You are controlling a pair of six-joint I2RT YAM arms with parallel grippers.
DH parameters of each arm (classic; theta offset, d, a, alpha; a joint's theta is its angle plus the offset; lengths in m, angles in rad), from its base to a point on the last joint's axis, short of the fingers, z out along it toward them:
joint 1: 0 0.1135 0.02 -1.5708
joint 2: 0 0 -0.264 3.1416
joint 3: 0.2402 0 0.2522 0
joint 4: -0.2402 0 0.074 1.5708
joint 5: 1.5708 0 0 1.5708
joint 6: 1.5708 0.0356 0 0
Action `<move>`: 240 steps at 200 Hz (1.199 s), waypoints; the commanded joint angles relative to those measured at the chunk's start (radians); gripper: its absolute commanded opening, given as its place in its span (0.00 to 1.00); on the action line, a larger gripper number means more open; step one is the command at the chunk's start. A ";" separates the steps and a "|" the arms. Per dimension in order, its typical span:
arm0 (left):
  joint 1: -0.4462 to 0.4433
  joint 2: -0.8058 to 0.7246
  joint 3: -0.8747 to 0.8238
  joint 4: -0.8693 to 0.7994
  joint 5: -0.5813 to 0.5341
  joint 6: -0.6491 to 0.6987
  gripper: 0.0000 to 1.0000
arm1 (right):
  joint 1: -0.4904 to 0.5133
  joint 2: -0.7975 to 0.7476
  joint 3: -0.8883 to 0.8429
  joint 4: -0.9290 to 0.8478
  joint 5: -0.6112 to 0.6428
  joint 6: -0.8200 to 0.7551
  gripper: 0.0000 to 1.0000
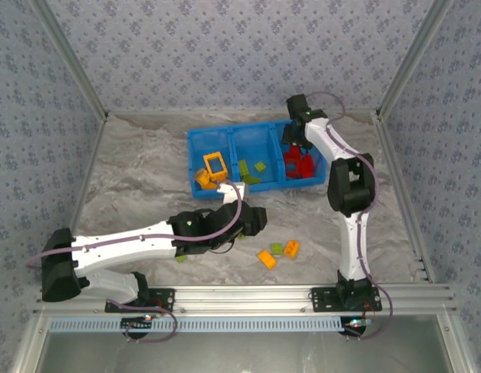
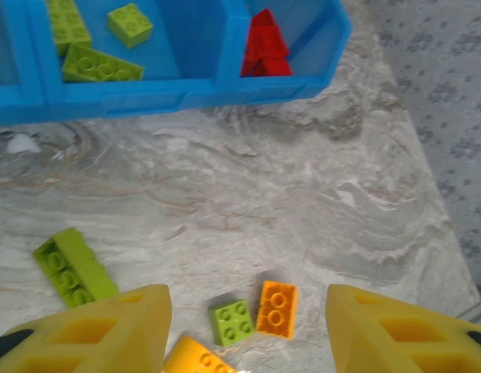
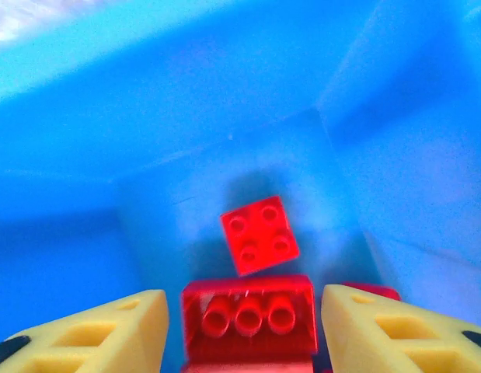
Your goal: Sort the legos into containers by color
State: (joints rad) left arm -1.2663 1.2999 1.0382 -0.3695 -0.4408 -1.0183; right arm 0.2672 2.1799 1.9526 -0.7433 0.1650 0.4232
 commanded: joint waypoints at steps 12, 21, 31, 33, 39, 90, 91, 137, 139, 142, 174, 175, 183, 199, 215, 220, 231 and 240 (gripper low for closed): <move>-0.008 -0.041 0.045 -0.347 -0.118 -0.182 0.55 | 0.068 -0.329 -0.088 0.010 0.068 -0.043 0.54; -0.003 -0.067 0.034 -0.423 -0.126 -0.225 0.55 | 0.095 -0.418 -0.153 0.036 0.078 -0.056 0.54; 0.000 -0.100 0.018 -0.508 -0.131 -0.284 0.55 | 0.133 -0.516 -0.237 0.063 0.084 -0.069 0.53; 0.001 -0.109 0.016 -0.529 -0.131 -0.295 0.55 | 0.138 -0.541 -0.257 0.070 0.086 -0.072 0.53; 0.005 -0.130 0.004 -0.589 -0.131 -0.345 0.56 | 0.166 -0.607 -0.320 0.093 0.084 -0.081 0.53; 0.130 -0.370 -0.272 -0.833 -0.006 -0.591 0.64 | 0.542 -1.146 -0.945 0.352 -0.141 -0.137 0.58; 0.134 -0.375 -0.278 -0.831 -0.001 -0.591 0.64 | 0.552 -1.155 -0.962 0.360 -0.148 -0.137 0.59; 0.350 -0.506 -0.462 -0.704 0.135 -0.495 0.68 | 0.999 -1.351 -1.281 0.514 -0.159 -0.071 0.62; 0.357 -0.503 -0.465 -0.699 0.137 -0.491 0.68 | 1.017 -1.350 -1.285 0.518 -0.145 -0.067 0.63; 0.365 -0.498 -0.468 -0.690 0.141 -0.484 0.69 | 1.040 -1.347 -1.293 0.524 -0.128 -0.061 0.63; 0.402 -0.361 -0.462 -0.579 0.183 -0.417 0.70 | 1.165 -1.259 -1.304 0.586 -0.049 -0.008 0.64; 0.401 -0.357 -0.461 -0.577 0.184 -0.414 0.70 | 1.167 -1.255 -1.303 0.587 -0.048 -0.008 0.64; 0.407 -0.319 -0.454 -0.559 0.187 -0.404 0.70 | 1.181 -1.230 -1.292 0.595 -0.032 -0.007 0.63; 0.426 -0.249 -0.447 -0.522 0.206 -0.382 0.71 | 1.197 -1.180 -1.262 0.599 -0.016 -0.010 0.63; 0.444 -0.197 -0.441 -0.501 0.218 -0.369 0.71 | 1.205 -1.144 -1.235 0.593 -0.003 -0.012 0.63; 0.449 -0.183 -0.439 -0.498 0.220 -0.369 0.71 | 1.205 -1.138 -1.231 0.593 -0.002 -0.011 0.63; 0.455 -0.163 -0.438 -0.492 0.223 -0.367 0.70 | 1.208 -1.129 -1.225 0.595 0.002 -0.010 0.63; 0.457 -0.150 -0.442 -0.473 0.232 -0.362 0.70 | 1.208 -1.125 -1.225 0.599 0.007 -0.009 0.63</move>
State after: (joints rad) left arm -0.8223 1.1217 0.5716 -0.8837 -0.2386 -1.4139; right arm 1.4670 1.0477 0.6819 -0.1783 0.1253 0.3996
